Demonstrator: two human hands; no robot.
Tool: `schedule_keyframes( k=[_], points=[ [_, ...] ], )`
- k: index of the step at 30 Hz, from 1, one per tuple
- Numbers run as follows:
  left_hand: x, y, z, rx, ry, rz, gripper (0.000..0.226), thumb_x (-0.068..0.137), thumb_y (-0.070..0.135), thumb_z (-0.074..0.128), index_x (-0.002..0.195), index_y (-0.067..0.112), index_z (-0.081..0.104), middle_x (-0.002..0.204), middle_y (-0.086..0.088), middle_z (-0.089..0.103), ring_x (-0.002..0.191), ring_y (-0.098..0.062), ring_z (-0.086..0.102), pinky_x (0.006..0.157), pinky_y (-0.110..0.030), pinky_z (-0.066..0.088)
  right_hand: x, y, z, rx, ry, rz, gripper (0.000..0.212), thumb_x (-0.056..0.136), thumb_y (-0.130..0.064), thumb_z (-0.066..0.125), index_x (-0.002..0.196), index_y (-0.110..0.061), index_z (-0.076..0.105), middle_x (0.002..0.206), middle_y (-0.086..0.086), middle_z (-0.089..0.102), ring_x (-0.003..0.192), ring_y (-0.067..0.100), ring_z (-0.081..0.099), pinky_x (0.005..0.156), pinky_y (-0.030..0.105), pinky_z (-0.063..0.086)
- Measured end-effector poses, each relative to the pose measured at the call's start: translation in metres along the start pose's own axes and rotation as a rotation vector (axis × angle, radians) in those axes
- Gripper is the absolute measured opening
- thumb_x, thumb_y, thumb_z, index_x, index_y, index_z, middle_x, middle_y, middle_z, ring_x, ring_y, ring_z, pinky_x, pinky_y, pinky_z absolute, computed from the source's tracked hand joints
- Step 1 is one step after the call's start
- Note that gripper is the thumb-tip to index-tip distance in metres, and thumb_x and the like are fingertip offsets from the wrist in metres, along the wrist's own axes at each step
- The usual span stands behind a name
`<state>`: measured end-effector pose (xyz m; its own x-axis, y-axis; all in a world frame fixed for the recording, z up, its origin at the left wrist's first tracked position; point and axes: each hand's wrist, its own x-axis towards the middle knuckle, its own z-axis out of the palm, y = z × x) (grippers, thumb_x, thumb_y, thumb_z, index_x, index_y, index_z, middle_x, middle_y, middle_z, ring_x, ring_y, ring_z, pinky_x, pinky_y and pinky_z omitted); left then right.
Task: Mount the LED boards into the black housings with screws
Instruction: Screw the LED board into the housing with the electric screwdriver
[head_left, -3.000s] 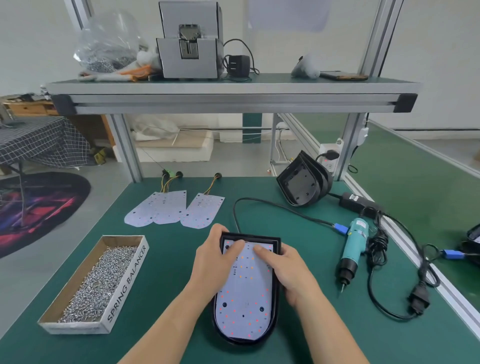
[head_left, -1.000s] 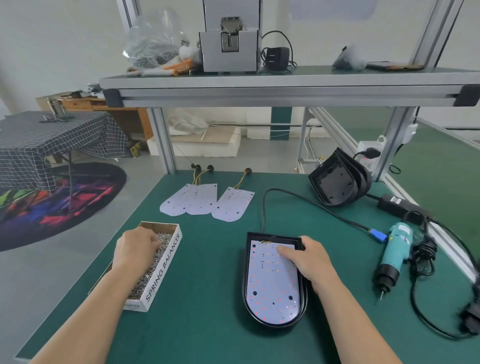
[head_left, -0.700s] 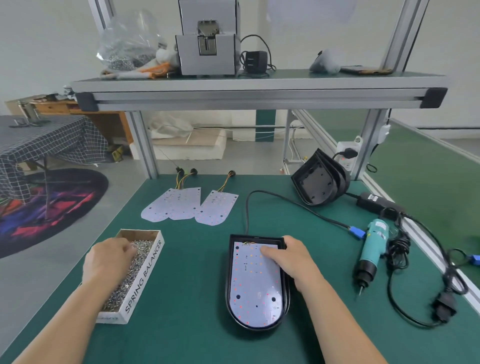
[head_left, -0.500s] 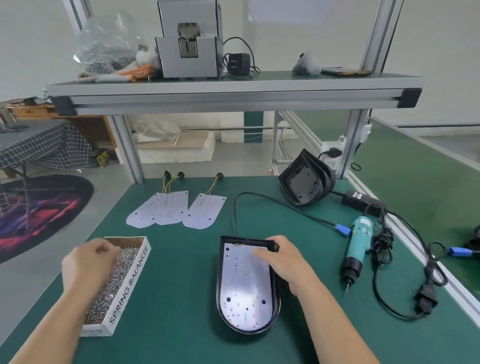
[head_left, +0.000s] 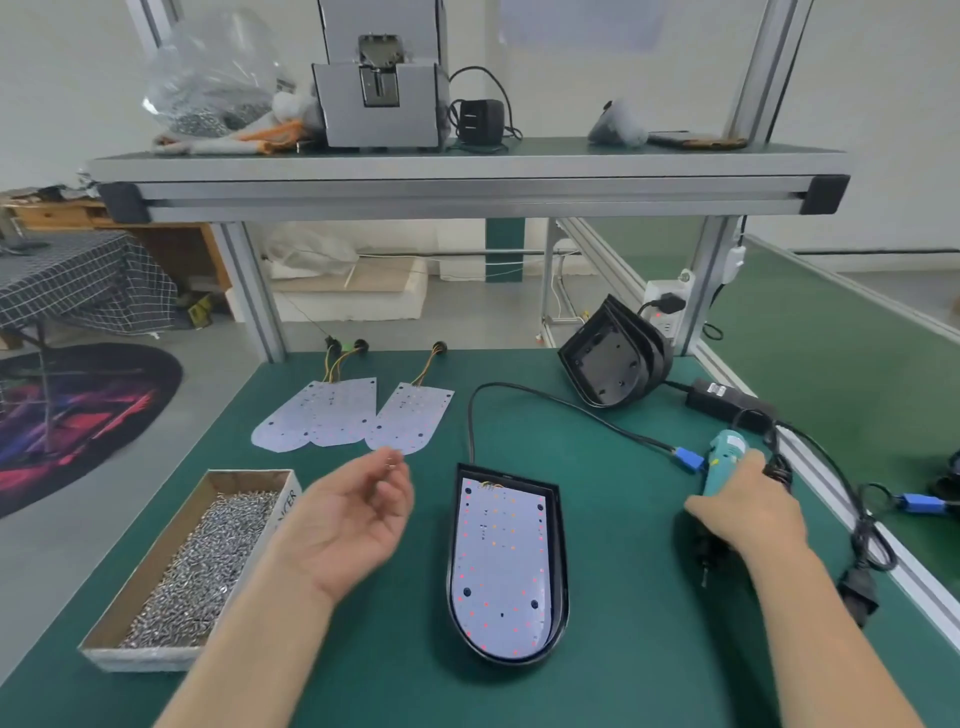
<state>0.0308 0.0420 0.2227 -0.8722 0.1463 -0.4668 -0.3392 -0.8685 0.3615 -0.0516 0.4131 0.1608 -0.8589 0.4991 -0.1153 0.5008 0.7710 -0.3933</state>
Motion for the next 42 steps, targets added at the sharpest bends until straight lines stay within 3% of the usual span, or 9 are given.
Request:
schedule_keyframes(
  k=[3,7,10,14,20,26,31,35,42],
  points=[
    [0.001,-0.027,0.018,0.028,0.000,-0.056,0.010,0.076,0.002,0.067,0.072,-0.006,0.070,0.074,-0.012,0.062,0.055,-0.015,0.061,0.045,-0.015,0.051,0.013,0.012,-0.005,0.308,-0.017,0.104,0.059,0.081,-0.034,0.071,0.122,-0.003,0.043,0.109,0.021,0.061,0.094,0.037,0.060,0.075,0.039,0.048],
    [0.003,-0.046,0.025,0.104,0.009,-0.056,0.014,0.071,-0.001,0.070,0.079,-0.012,0.074,0.075,-0.016,0.067,0.057,-0.018,0.067,0.048,-0.016,0.055,-0.001,0.029,-0.012,1.208,-0.121,0.134,0.016,0.086,-0.020,0.061,0.096,-0.011,0.052,0.061,0.002,0.055,0.041,0.012,0.048,0.039,0.019,0.035],
    [0.006,-0.055,0.025,0.149,-0.007,-0.056,0.021,0.068,-0.004,0.071,0.086,-0.015,0.074,0.083,-0.020,0.070,0.065,-0.021,0.070,0.056,-0.018,0.058,-0.028,0.023,-0.019,1.506,-0.119,0.032,0.012,0.090,-0.025,0.067,0.096,-0.016,0.061,0.057,-0.005,0.054,0.044,0.005,0.049,0.039,0.014,0.038],
    [0.007,-0.068,0.025,0.231,-0.021,-0.071,0.023,0.069,-0.007,0.070,0.091,-0.015,0.073,0.086,-0.020,0.070,0.069,-0.022,0.071,0.059,-0.019,0.059,-0.064,0.003,-0.029,1.789,-0.333,-0.140,0.019,0.092,-0.034,0.062,0.094,-0.016,0.064,0.063,-0.001,0.053,0.053,0.009,0.046,0.044,0.016,0.036],
    [0.001,-0.086,0.031,0.170,-0.084,-0.236,0.014,0.067,-0.011,0.068,0.080,-0.013,0.073,0.082,-0.021,0.066,0.066,-0.026,0.068,0.052,-0.021,0.058,-0.100,-0.041,-0.035,1.928,-0.451,-0.214,0.012,0.081,-0.024,0.067,0.088,-0.015,0.067,0.070,0.000,0.057,0.059,0.011,0.050,0.047,0.018,0.039],
    [0.002,-0.099,0.028,0.363,-0.040,-0.156,0.010,0.065,0.002,0.074,0.074,-0.003,0.077,0.072,-0.013,0.065,0.055,-0.014,0.062,0.045,-0.015,0.051,-0.120,-0.076,-0.044,2.001,-0.113,-0.202,0.034,0.081,-0.028,0.073,0.103,-0.016,0.051,0.071,-0.002,0.051,0.059,0.009,0.048,0.053,0.018,0.037],
    [0.002,-0.104,0.022,0.463,-0.056,-0.049,0.001,0.066,0.005,0.075,0.067,0.005,0.075,0.073,-0.013,0.067,0.059,-0.013,0.066,0.050,-0.015,0.054,-0.128,-0.090,-0.048,2.019,0.125,-0.244,0.019,0.090,-0.020,0.071,0.078,-0.024,0.057,0.061,-0.009,0.052,0.058,0.008,0.048,0.057,0.020,0.039],
    [0.002,-0.106,0.021,0.383,-0.045,-0.037,0.005,0.070,0.000,0.071,0.067,0.002,0.074,0.078,-0.016,0.070,0.067,-0.018,0.072,0.054,-0.016,0.056,-0.132,-0.093,-0.046,1.945,0.209,-0.316,0.027,0.085,-0.022,0.072,0.061,-0.031,0.063,0.060,-0.007,0.049,0.059,0.012,0.045,0.060,0.024,0.038],
    [0.001,-0.111,0.023,0.321,-0.013,-0.011,0.005,0.069,-0.003,0.070,0.067,0.000,0.073,0.075,-0.014,0.069,0.067,-0.022,0.073,0.054,-0.018,0.057,-0.139,-0.096,-0.043,1.916,0.247,-0.398,0.029,0.086,-0.017,0.071,0.064,-0.034,0.068,0.060,-0.016,0.055,0.056,0.006,0.049,0.058,0.018,0.043]
  ],
)
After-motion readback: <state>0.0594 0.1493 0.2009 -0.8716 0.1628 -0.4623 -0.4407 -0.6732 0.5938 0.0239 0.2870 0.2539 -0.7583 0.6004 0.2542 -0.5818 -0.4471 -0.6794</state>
